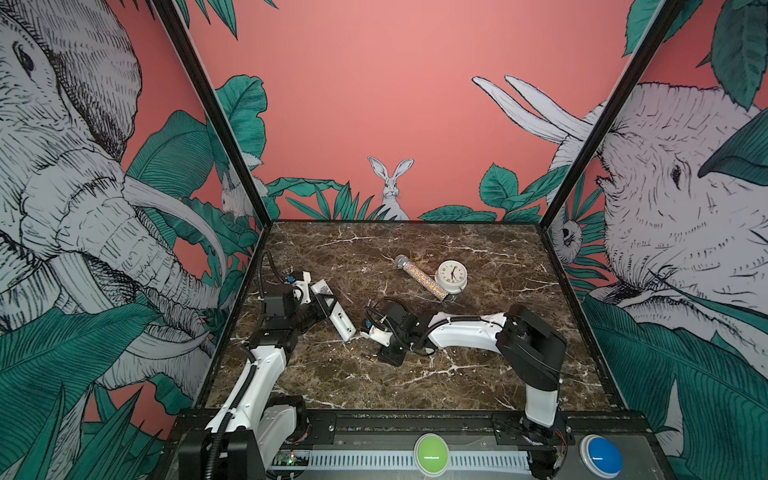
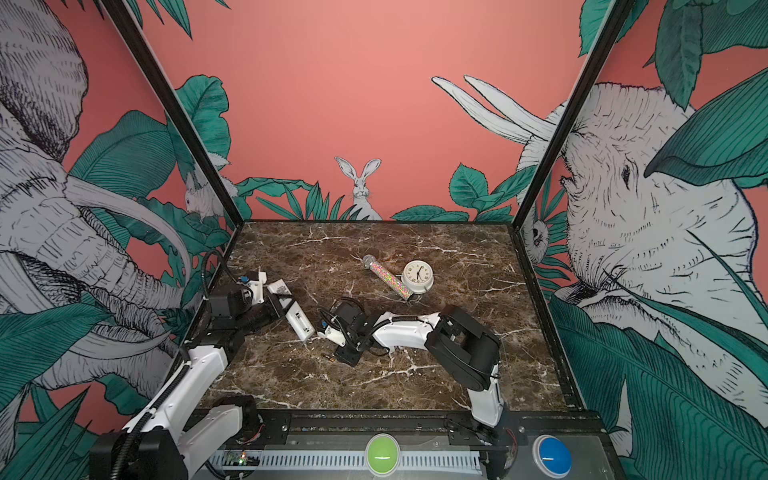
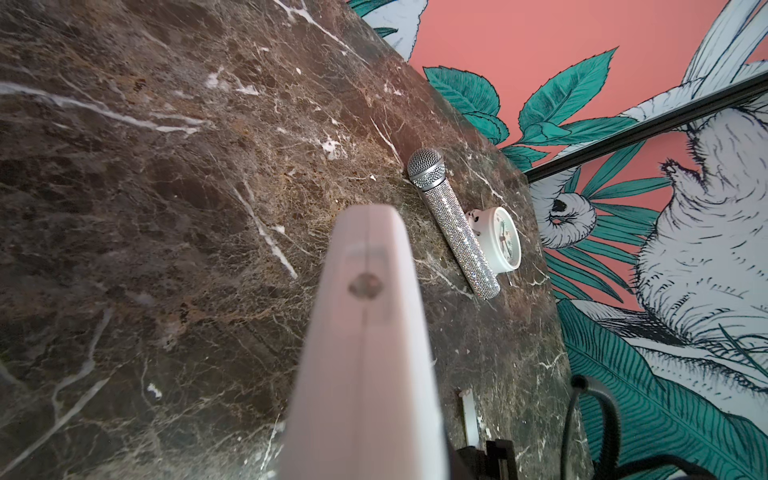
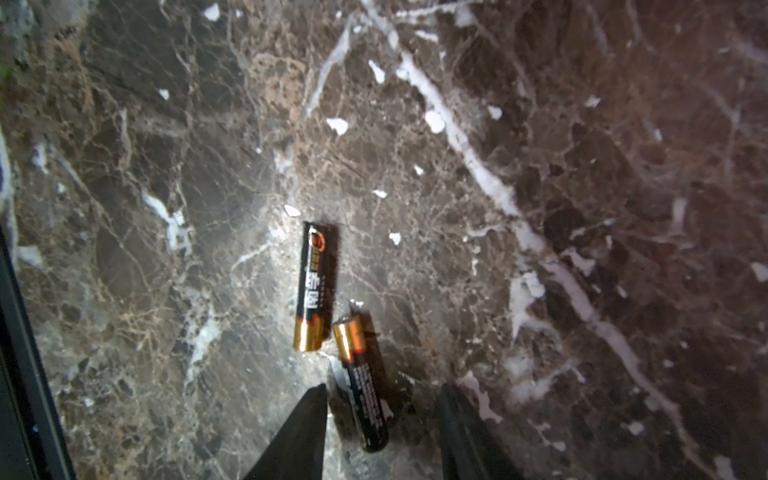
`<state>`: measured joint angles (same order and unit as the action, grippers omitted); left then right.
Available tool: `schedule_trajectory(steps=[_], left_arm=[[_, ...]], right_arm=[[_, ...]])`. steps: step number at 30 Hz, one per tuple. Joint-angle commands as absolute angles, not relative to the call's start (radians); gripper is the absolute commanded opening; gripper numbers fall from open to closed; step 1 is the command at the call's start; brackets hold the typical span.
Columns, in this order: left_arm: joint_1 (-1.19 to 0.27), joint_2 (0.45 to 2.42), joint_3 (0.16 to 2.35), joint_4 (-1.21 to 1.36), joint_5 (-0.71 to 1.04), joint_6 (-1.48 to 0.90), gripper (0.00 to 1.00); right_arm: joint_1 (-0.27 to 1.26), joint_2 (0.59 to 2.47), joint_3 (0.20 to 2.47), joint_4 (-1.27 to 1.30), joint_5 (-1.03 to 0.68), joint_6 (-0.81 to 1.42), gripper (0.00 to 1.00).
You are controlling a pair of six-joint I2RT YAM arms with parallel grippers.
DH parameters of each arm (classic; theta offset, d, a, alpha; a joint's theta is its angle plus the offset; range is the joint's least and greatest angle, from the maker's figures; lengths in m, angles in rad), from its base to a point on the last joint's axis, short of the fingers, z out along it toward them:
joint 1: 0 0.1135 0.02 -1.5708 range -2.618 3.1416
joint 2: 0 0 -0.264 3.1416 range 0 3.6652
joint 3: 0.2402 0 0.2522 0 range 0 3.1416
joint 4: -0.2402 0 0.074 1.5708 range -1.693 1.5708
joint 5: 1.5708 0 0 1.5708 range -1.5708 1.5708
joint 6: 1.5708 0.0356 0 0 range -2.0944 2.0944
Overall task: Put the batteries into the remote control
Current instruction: 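Close the right gripper on the battery nearest the robot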
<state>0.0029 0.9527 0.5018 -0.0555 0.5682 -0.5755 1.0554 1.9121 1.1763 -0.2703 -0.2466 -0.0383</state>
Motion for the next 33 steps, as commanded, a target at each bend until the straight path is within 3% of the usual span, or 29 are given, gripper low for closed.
schedule_trajectory(steps=[1,21,33], left_arm=[[0.010,0.934,0.488,-0.038,0.585,-0.575,0.00],[0.011,0.948,0.491,-0.032,0.586,-0.571,0.00],[0.011,0.964,0.491,-0.003,0.678,-0.561,0.00]], right_arm=[[1.063,1.934,1.197,-0.278,-0.247,-0.055,0.44],[1.066,1.967,1.208,-0.308,-0.217,-0.070,0.25],[1.059,1.922,1.172,-0.373,-0.050,0.004,0.15]])
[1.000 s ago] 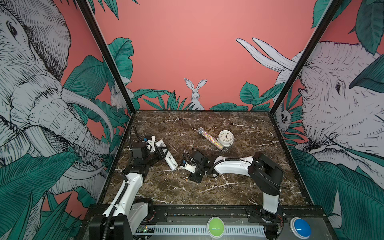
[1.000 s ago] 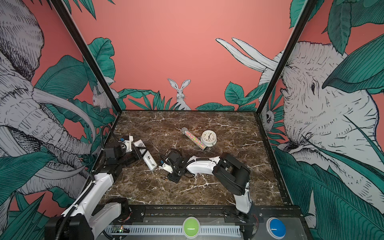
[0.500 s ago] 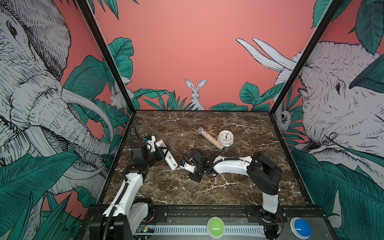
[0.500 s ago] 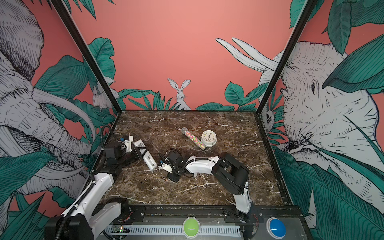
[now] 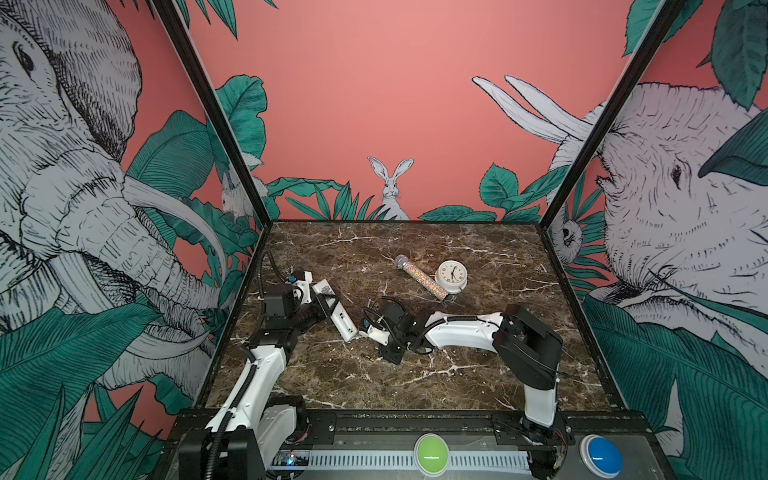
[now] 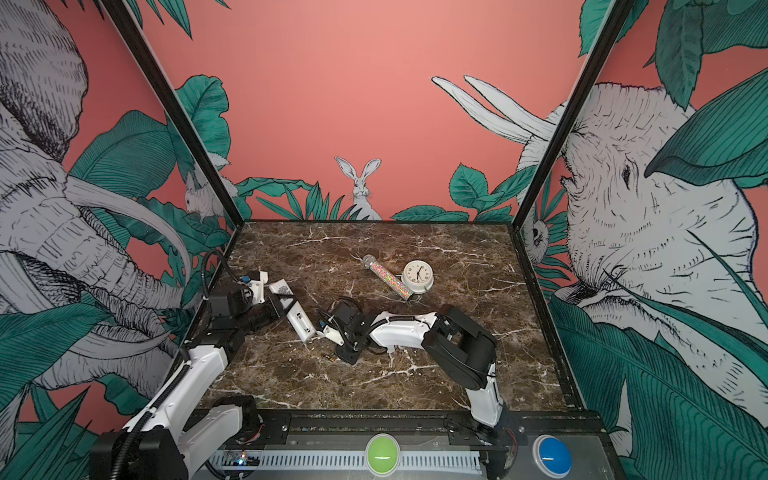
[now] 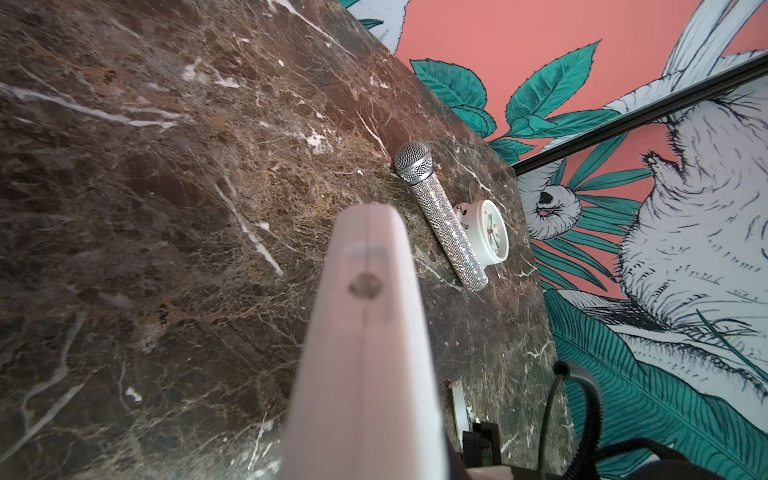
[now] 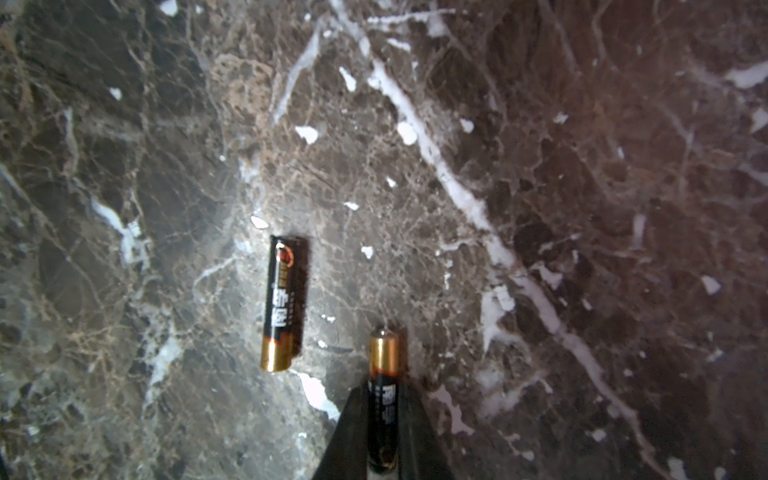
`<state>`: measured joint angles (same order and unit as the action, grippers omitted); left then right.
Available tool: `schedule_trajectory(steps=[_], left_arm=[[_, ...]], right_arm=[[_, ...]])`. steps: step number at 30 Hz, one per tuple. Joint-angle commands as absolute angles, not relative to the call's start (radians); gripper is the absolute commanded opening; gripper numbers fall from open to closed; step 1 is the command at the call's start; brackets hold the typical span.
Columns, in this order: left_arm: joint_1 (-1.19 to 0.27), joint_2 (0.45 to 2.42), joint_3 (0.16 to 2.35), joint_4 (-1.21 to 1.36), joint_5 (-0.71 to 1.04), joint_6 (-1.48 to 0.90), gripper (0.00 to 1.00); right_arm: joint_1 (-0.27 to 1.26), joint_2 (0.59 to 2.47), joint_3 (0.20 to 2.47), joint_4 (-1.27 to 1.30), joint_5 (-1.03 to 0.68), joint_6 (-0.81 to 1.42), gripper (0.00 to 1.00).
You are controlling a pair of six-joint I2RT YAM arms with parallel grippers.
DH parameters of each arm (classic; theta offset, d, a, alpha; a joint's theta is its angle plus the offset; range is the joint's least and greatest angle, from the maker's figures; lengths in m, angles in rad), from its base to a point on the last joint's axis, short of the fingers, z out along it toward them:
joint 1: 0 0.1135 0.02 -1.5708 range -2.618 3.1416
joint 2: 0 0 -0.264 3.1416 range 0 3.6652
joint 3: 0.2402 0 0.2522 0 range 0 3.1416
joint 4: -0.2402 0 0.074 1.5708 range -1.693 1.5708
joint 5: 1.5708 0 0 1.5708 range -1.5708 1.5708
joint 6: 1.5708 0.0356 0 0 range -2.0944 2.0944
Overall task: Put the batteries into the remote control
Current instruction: 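Close the right gripper on the battery nearest the robot, then lift the battery with the right gripper toward the held remote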
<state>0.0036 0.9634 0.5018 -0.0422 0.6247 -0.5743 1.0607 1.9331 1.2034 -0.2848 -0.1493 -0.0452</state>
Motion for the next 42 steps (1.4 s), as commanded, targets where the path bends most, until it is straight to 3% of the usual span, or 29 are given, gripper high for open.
schedule_trajectory(steps=[1,13,23,34,42], left_arm=[[0.011,0.963,0.487,0.005,0.686,-0.563,0.00],[0.010,0.955,0.462,0.070,0.736,-0.592,0.00],[-0.034,0.940,0.417,0.161,0.760,-0.653,0.00],[-0.048,0.961,0.399,0.201,0.756,-0.660,0.00],[-0.049,0.947,0.399,0.179,0.750,-0.647,0.00]], right_arm=[[1.053,1.914,1.171,-0.399,-0.036,0.036,0.14],[1.039,1.742,0.996,-0.356,-0.080,0.340,0.08],[1.039,1.755,0.994,-0.397,-0.035,0.356,0.11],[1.039,1.785,1.047,-0.454,0.036,0.323,0.33],[1.038,1.831,1.112,-0.469,0.040,0.287,0.35]])
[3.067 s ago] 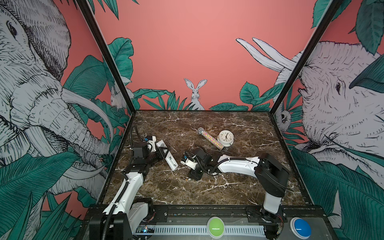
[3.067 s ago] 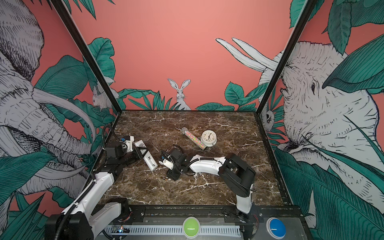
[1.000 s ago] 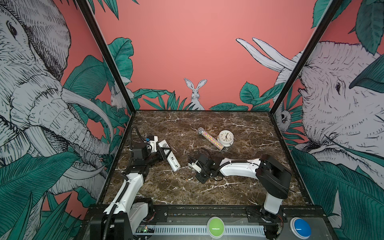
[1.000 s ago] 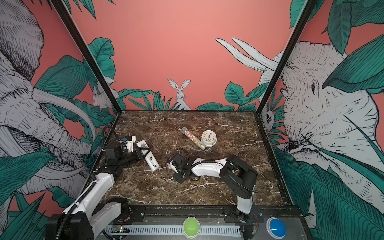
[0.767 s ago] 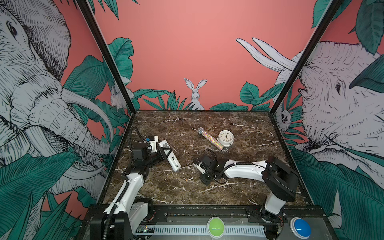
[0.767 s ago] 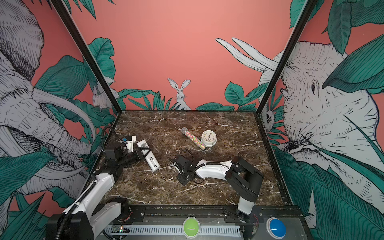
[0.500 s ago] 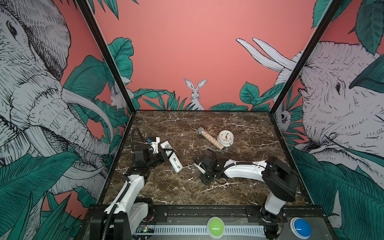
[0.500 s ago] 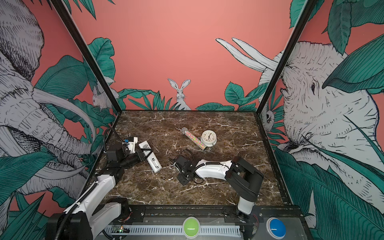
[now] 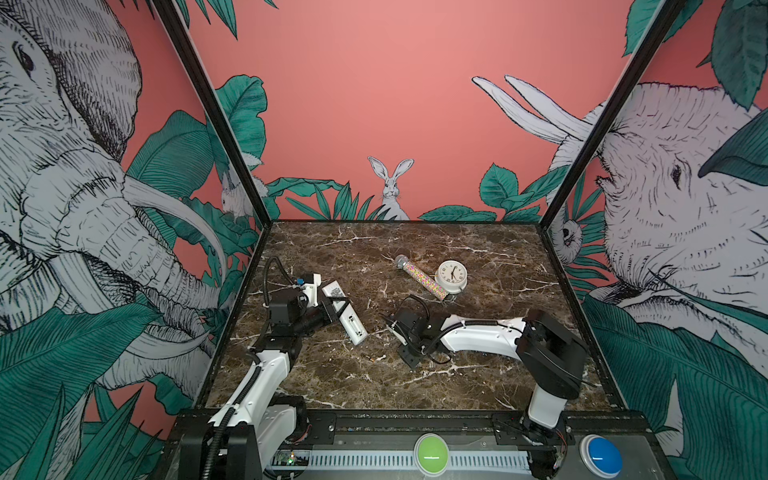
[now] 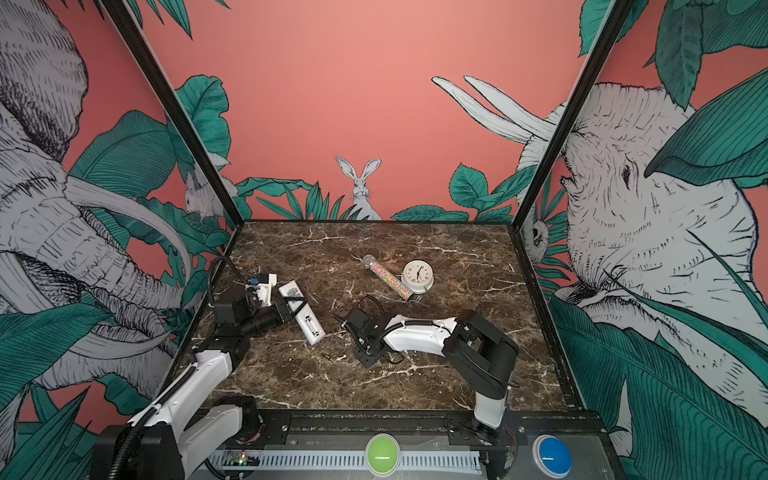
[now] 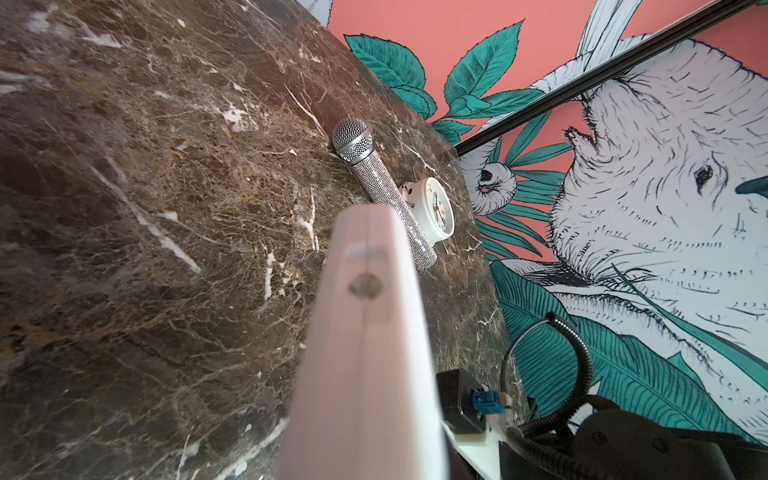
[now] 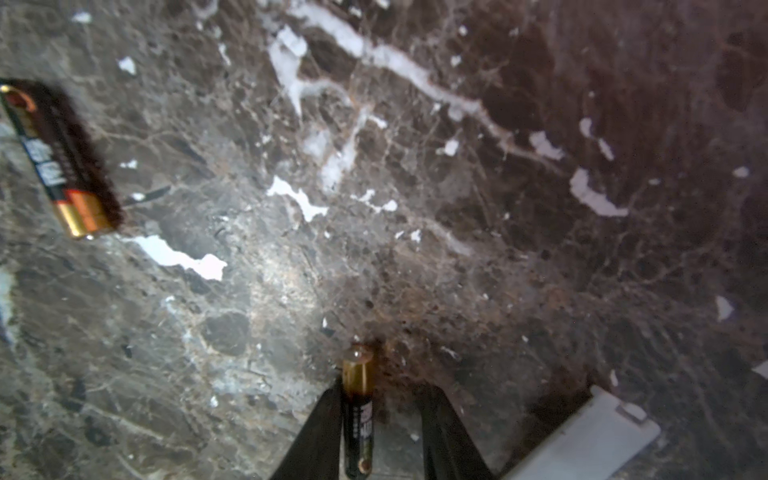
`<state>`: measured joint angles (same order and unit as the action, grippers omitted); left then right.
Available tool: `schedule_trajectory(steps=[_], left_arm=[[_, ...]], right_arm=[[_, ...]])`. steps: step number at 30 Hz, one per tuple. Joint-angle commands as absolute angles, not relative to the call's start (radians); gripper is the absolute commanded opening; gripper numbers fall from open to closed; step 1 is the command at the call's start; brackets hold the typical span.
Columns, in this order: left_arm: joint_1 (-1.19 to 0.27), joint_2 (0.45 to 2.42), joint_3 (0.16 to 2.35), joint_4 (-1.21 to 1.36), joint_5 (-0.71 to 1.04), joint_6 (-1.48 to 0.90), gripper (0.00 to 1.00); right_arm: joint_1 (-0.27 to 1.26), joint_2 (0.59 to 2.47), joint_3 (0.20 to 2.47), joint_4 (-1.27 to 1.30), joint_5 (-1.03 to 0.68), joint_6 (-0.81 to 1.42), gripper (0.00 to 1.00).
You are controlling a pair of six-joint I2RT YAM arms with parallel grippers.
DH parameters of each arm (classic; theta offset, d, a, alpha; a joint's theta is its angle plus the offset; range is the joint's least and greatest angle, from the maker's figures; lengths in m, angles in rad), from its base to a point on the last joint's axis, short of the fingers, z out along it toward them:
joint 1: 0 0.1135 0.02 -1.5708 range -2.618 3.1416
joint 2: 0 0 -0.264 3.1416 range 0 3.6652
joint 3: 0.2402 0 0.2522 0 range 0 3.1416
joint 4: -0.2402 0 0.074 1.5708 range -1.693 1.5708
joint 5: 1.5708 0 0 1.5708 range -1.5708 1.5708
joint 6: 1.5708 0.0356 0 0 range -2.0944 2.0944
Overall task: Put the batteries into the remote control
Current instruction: 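Lift the battery with the right gripper toward the held remote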
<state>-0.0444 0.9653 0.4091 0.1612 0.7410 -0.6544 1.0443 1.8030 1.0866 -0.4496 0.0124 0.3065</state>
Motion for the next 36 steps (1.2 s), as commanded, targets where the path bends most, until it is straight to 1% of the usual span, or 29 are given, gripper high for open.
schedule_trajectory(steps=[1,8,24,30,36], left_arm=[[-0.050,0.945,0.399,0.172,0.747,-0.642,0.00],[-0.052,0.933,0.404,0.141,0.734,-0.624,0.00],[-0.068,0.939,0.406,0.156,0.734,-0.626,0.00],[-0.087,0.941,0.399,0.197,0.737,-0.637,0.00],[-0.100,0.942,0.368,0.335,0.758,-0.689,0.00]], right_arm=[[1.036,1.839,1.121,-0.472,0.040,0.283,0.35],[1.027,1.864,1.144,-0.486,0.034,0.268,0.30],[1.024,1.854,1.120,-0.469,0.010,0.253,0.11],[1.023,1.793,1.075,-0.407,-0.023,0.219,0.05],[1.023,1.630,0.948,-0.242,-0.063,0.203,0.02]])
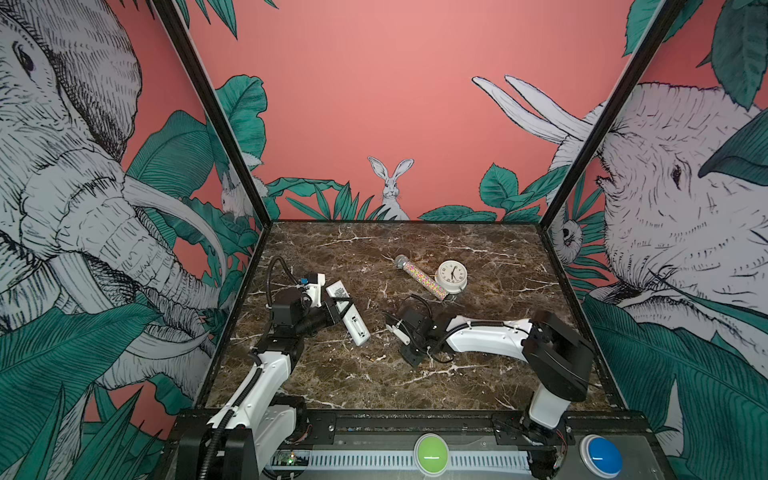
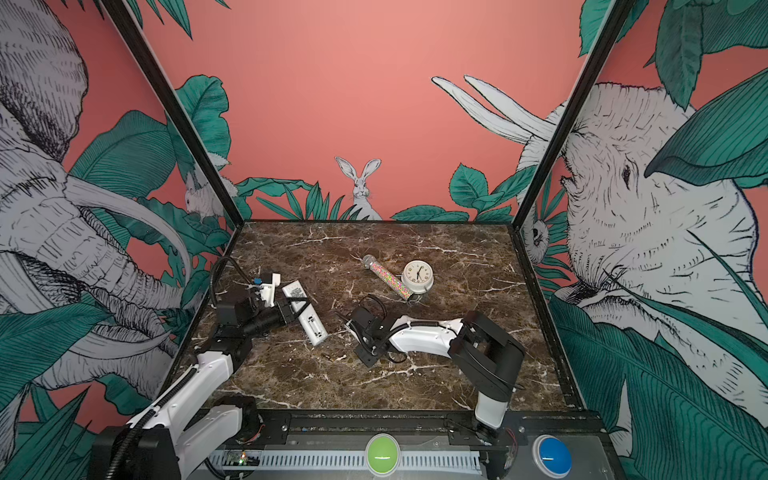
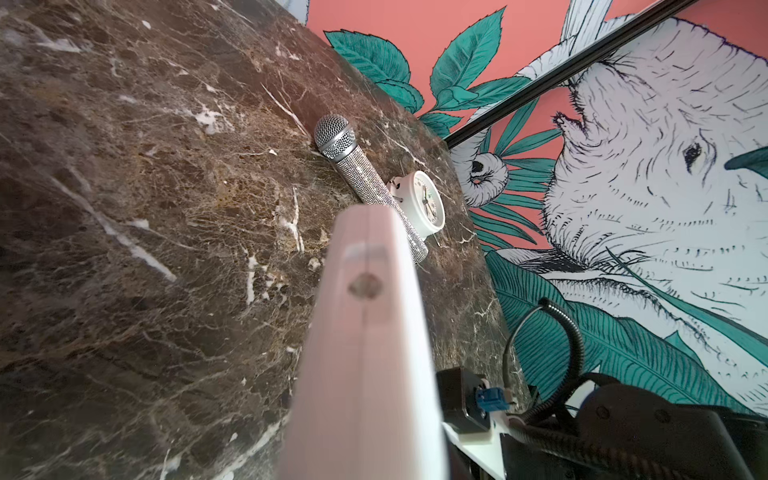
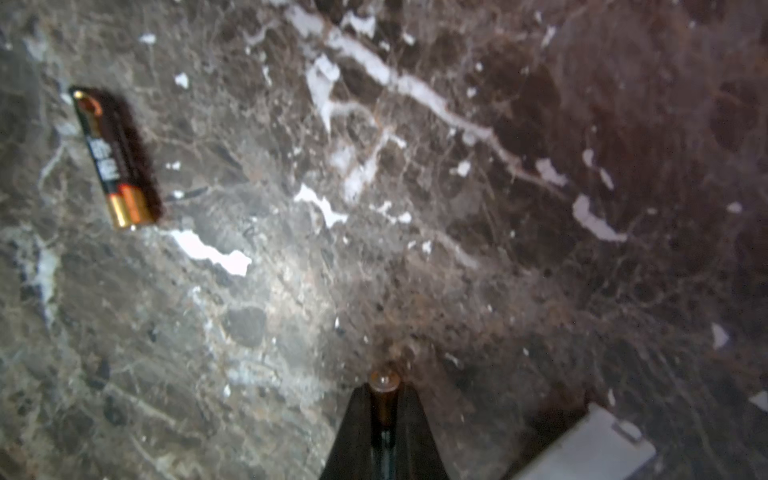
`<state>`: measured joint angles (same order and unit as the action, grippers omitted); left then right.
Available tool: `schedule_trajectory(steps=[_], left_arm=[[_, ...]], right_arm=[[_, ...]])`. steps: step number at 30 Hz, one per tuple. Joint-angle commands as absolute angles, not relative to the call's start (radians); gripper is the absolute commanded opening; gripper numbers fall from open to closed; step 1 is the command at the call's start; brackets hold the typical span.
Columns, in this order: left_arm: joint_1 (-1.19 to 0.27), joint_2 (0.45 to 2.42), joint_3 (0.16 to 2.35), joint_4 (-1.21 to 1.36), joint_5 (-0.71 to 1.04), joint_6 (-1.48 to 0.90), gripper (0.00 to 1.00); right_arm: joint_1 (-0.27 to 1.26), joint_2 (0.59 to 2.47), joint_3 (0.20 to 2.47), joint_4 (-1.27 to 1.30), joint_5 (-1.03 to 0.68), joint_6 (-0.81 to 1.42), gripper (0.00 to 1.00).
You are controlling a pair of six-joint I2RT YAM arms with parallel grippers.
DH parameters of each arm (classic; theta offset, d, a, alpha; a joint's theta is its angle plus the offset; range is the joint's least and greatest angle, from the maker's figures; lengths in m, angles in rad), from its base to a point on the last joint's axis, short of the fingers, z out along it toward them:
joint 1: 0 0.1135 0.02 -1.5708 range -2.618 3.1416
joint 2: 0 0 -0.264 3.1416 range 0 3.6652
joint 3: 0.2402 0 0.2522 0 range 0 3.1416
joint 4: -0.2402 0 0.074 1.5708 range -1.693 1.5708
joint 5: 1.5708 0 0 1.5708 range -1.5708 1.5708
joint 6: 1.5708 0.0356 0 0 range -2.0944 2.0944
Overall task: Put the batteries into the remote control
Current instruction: 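Lift the battery with the right gripper toward the held remote, then bring the battery to the remote's open compartment with the right gripper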
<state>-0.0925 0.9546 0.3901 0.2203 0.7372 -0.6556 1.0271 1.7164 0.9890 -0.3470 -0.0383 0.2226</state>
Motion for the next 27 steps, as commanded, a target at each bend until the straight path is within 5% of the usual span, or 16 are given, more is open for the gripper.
schedule_trajectory(steps=[1,16,27], left_arm=[[-0.105,0.942,0.364,0.360,0.760,-0.699,0.00],[-0.173,0.934,0.390,0.520,0.769,-0.771,0.00],[-0.251,1.017,0.415,0.659,0.721,-0.883,0.00]], right_arm=[[1.022,1.610,0.930,-0.220,-0.067,0.201,0.01],[1.023,1.209,0.842,0.041,-0.109,0.131,0.00],[1.023,1.274,0.906,0.281,-0.135,0.080,0.00]])
